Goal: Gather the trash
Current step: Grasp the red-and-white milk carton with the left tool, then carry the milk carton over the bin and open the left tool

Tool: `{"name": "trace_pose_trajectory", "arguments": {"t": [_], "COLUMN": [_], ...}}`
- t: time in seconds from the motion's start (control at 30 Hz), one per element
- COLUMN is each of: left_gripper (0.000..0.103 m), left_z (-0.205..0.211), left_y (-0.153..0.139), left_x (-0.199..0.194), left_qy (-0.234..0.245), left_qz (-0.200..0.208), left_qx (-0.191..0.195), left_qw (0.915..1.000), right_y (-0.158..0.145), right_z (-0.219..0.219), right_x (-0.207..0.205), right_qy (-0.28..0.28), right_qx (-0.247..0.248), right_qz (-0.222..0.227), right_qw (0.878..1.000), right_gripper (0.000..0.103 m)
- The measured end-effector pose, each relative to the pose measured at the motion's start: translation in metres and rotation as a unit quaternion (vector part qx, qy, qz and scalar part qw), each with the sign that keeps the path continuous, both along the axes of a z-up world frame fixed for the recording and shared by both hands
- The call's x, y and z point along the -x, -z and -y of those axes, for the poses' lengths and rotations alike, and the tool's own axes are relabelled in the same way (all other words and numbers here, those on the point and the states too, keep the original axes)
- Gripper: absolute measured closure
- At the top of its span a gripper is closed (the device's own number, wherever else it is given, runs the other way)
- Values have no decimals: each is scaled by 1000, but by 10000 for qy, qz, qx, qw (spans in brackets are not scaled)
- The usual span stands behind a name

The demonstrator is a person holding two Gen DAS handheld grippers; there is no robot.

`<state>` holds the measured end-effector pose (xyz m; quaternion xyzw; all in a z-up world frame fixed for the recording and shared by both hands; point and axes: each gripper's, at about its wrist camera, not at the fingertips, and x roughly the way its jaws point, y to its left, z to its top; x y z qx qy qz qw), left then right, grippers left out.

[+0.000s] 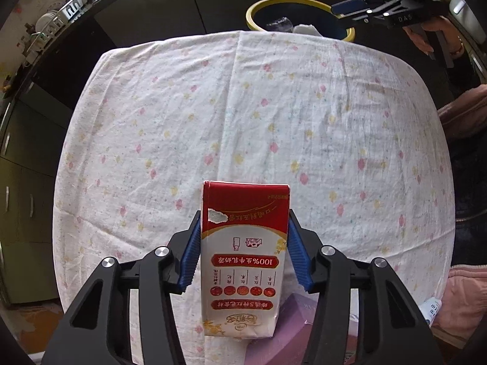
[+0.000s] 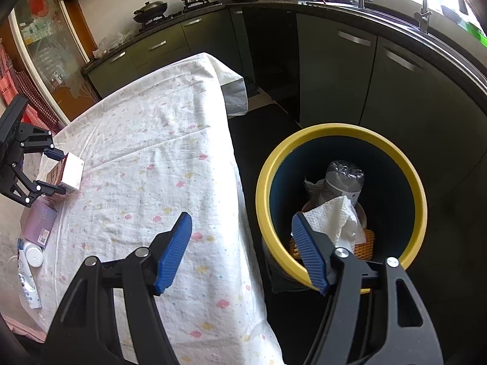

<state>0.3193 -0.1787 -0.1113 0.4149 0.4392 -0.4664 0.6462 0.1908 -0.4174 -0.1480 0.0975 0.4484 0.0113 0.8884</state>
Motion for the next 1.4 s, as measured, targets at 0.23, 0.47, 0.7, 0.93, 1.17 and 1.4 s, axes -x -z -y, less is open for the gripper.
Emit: {"name": "trace_pose_trajectory", "arguments": {"t": [0.23, 0.47, 0.7, 0.93, 1.17, 1.4], "left_gripper": [51, 51, 51, 51, 51, 51], "left_z": [20, 39, 93, 192, 292, 363], "left_y": [-18, -45, -71, -79, -65, -28], "left_x": [-3, 1, 20, 45, 57, 48], "left_qy": [-190, -485, -355, 294, 796, 840], "left_qz": [418, 780, 741, 549, 334, 237], "left_qx": [170, 541, 877, 1086, 1131, 1172], "left_qw": [9988, 9943, 9928, 9921, 9898, 9893], "right_y": [-4, -10, -16, -20, -12, 3], "right_z": [13, 27, 50, 95, 134, 156], "right_x": [13, 27, 49, 86, 113, 119], "right_qy": [69, 145, 312, 778, 1174, 1337], "right_qx": [-61, -117, -121, -114, -229, -410], "right_qz": [77, 212, 359, 465, 453, 367], "right_qw": [9999, 9996, 9988, 9958, 9918, 9895], "right_gripper": [38, 38, 38, 38, 38, 38]}}
